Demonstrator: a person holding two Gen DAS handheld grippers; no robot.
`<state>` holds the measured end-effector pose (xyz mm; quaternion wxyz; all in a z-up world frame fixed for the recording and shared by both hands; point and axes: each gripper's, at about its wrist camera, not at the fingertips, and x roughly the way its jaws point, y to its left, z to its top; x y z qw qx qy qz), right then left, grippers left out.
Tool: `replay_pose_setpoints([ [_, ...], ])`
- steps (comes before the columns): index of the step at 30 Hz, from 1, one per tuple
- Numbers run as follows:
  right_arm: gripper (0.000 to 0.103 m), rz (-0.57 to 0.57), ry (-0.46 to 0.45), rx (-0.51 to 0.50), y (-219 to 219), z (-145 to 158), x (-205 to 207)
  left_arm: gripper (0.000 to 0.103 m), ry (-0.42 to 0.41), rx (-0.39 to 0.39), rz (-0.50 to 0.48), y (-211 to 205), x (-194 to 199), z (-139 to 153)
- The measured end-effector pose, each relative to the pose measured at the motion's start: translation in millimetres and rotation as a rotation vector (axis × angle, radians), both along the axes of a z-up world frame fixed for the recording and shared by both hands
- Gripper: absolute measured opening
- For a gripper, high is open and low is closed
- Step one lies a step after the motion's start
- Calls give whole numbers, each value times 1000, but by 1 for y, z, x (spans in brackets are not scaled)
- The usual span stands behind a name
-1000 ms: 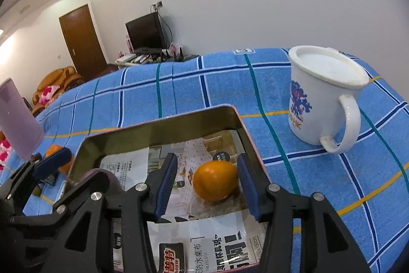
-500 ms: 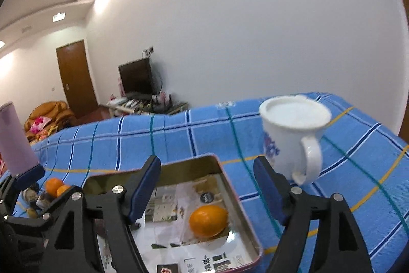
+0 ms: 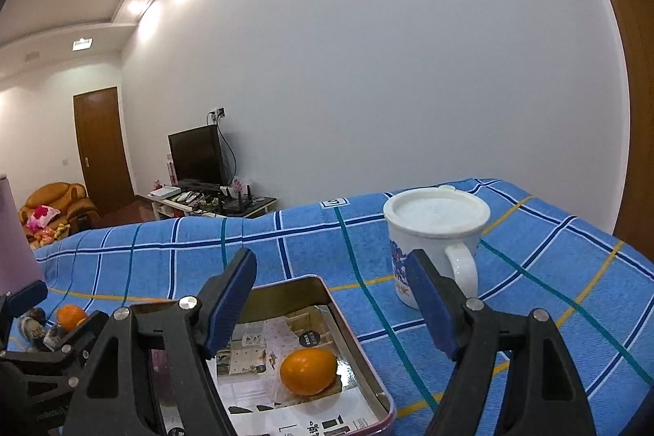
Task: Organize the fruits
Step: 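Withdraw both open tools from the tin box back over the table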
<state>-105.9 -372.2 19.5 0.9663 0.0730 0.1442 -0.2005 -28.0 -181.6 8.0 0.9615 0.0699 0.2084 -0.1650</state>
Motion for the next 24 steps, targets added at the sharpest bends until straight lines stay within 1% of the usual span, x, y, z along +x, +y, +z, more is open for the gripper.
replay_pose_setpoints([
  [6,77,0,-2,-5,11,0,-6,103,14,-17,25,13,-1,-1],
  [10,77,12,4,13,17,-2,-4,103,15,-26,32,21,-4,-1],
  [15,77,25,18,-6,29,-2,-2,103,15,-17,41,29,-7,-1],
  [21,77,42,53,24,42,-6,5,103,19,3,49,43,-8,-2],
  [24,77,48,55,17,51,-6,6,103,13,12,64,52,-7,-2],
])
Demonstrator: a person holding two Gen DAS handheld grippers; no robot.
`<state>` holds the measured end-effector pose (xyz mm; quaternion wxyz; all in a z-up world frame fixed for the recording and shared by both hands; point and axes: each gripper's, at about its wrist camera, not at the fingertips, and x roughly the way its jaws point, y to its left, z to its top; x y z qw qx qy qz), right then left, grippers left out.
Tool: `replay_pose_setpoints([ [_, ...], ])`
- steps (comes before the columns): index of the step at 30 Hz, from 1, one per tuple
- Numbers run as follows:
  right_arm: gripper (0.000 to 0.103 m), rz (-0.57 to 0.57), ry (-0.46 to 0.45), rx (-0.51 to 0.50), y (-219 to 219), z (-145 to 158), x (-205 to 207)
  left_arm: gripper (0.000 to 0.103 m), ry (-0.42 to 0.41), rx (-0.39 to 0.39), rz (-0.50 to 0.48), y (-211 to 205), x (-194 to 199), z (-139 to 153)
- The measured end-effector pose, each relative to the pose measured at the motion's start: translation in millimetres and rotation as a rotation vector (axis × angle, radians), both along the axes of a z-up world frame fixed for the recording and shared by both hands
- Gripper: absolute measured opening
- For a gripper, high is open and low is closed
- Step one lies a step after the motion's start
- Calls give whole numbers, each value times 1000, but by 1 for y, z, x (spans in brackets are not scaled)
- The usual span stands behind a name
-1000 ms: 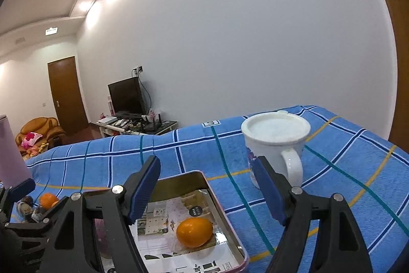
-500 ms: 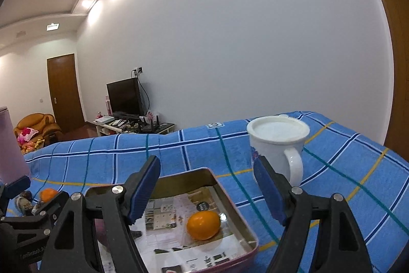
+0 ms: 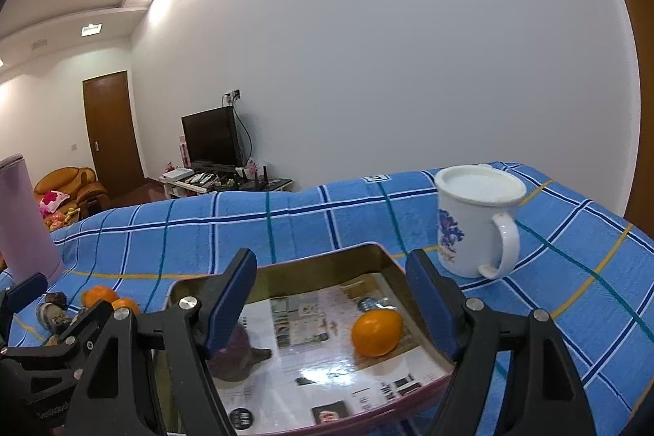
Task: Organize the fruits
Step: 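Withdraw both open tools from the tin box back over the table, then grasp a cut log piece with the right tool while the left tool grasps another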
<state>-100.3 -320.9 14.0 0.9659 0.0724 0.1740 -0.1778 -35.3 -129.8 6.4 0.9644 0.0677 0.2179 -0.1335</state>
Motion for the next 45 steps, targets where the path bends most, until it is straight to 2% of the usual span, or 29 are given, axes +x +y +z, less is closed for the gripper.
replay_pose_setpoints([
  [10,77,72,47,-46,44,-2,10,103,-6,40,36,29,0,-1],
  [17,77,132,71,-22,77,-6,22,103,-21,75,64,52,6,-2],
  [27,77,170,94,4,111,-9,37,103,43,47,115,92,30,-6],
  [33,77,184,110,-10,128,-10,43,103,96,87,161,122,47,-13],
  [35,76,198,119,-2,132,-11,46,103,137,82,189,137,58,-15],
  [40,76,266,191,37,146,-19,60,103,240,28,239,170,76,-21],
  [45,76,348,242,55,167,-25,72,103,232,41,219,182,73,-20],
])
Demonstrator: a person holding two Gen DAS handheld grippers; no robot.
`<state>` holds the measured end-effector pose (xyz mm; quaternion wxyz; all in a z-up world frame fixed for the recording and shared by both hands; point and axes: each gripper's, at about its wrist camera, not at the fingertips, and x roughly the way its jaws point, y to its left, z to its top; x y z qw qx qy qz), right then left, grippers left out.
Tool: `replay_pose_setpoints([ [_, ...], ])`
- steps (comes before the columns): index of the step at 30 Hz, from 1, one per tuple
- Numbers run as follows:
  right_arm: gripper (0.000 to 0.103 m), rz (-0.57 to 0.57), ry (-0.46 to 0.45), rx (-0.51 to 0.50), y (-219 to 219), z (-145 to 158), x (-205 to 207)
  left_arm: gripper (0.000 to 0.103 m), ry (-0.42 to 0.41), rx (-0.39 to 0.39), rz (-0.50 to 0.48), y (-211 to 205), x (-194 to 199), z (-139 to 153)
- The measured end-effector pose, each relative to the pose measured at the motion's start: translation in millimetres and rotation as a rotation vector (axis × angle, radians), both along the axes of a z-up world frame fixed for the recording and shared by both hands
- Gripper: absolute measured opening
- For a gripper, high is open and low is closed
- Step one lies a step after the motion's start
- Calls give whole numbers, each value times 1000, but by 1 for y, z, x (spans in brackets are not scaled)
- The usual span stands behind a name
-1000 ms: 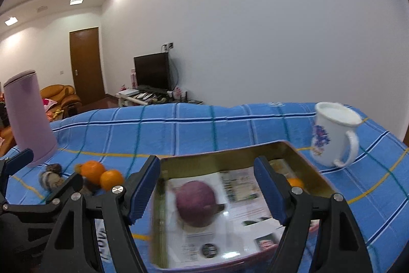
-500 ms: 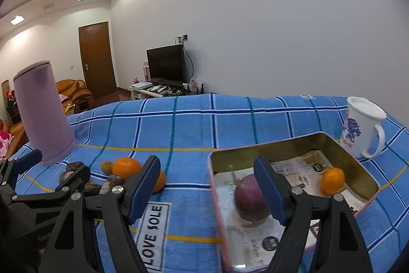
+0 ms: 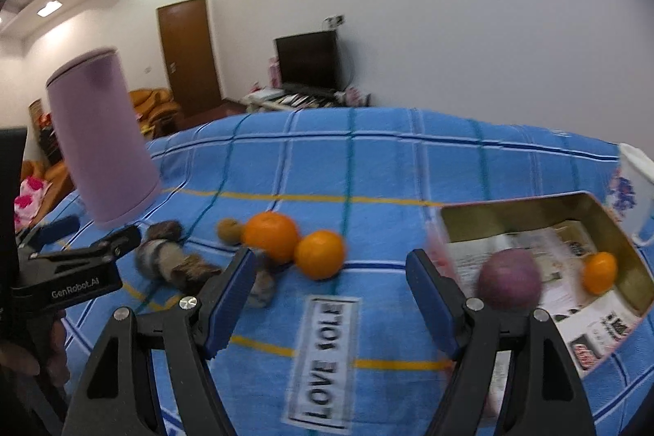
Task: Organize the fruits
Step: 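Grasp a cut log piece with the right tool while the left tool grasps another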
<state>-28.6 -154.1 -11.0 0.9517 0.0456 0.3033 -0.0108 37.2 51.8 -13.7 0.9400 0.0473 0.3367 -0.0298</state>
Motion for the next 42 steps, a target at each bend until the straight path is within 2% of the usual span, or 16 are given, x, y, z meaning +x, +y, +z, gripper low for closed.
replay_pose_setpoints([
  [4,75,43,55,8,15,-8,12,103,-8,15,-51,-1,-5,2],
  [6,63,58,96,23,21,-13,22,103,-16,38,-43,0,-5,3],
  [8,59,72,124,56,23,-17,30,103,-12,40,-30,2,-3,3],
  [13,59,75,148,72,31,-19,41,103,-12,6,-19,17,-2,8],
  [22,56,83,252,151,33,-37,62,103,7,-74,93,51,9,8],
  [23,54,91,255,140,34,-37,62,103,9,-76,93,51,9,6],
  [25,45,118,260,122,38,-37,61,103,11,-73,77,48,9,5],
  [27,41,138,263,114,40,-37,60,103,5,-65,52,43,8,4],
  [30,40,153,260,140,37,-37,55,103,7,-72,21,37,8,2],
  [35,39,125,194,185,17,-28,32,103,53,-167,-83,23,10,-3],
  [38,39,107,146,163,14,-22,23,103,76,-130,-100,7,14,-10],
  [42,39,109,128,180,10,-18,16,96,115,-101,-94,-2,23,-19],
])
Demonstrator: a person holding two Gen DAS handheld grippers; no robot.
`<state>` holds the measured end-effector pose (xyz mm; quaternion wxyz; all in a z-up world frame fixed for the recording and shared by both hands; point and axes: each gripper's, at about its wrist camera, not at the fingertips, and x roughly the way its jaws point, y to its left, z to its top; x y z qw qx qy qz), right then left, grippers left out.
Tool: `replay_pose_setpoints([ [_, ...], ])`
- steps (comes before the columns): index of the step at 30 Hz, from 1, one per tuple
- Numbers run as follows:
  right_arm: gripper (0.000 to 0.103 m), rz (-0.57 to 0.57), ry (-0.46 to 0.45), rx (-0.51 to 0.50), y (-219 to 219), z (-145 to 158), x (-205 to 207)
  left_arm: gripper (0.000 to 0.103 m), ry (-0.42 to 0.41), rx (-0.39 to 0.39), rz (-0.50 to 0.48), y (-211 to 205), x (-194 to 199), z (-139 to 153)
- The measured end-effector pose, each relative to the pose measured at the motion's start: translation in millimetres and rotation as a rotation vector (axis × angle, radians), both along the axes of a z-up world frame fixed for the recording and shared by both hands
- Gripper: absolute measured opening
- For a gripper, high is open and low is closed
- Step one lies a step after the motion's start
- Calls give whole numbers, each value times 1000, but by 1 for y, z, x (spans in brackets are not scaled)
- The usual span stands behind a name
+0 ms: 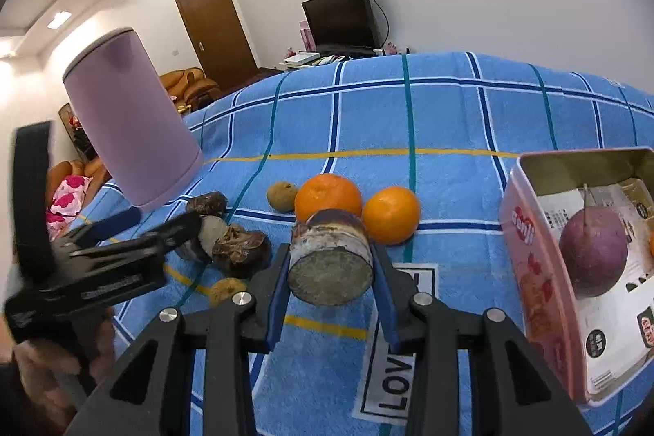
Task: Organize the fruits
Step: 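Grasp a cut log piece with the right tool while the left tool grasps another, then carry both held log pieces over the tin box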
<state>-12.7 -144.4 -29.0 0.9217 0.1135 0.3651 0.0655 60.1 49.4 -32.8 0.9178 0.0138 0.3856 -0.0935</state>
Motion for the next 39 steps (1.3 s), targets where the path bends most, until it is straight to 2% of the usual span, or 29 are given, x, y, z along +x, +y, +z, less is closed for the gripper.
replay_pose_setpoints([
  [3,39,10,2,14,0,1,-4,89,56,-40,-5,-2,9,-8],
  [6,39,24,-4,10,3,2,-4,86,82,-32,-6,-6,13,-14],
  [10,39,36,3,2,10,-2,-1,84,107,-76,-13,-3,17,-19],
  [11,39,36,8,2,10,-3,0,80,109,-81,-17,-3,17,-19],
  [13,39,36,18,7,10,-6,2,64,106,-81,-46,-7,16,-19],
  [14,39,35,20,7,10,-6,2,50,113,-71,-69,-11,14,-21],
  [17,39,27,6,0,10,-4,1,48,105,-35,-70,-16,12,-19],
  [21,39,22,-29,-20,11,-1,-1,48,109,-120,-65,-2,12,-18],
  [23,39,20,-51,-33,12,2,-4,48,81,-145,-54,3,7,-14],
  [27,39,13,-118,-60,13,11,-11,48,-72,-177,-53,8,-12,5],
  [32,39,32,-187,-34,11,22,-19,48,-252,-127,-66,-4,-36,24],
  [36,39,37,-226,-24,8,29,-24,48,-305,-88,-70,-14,-44,29],
  [39,39,18,-232,-41,6,30,-26,48,-297,-91,-68,-16,-48,31],
])
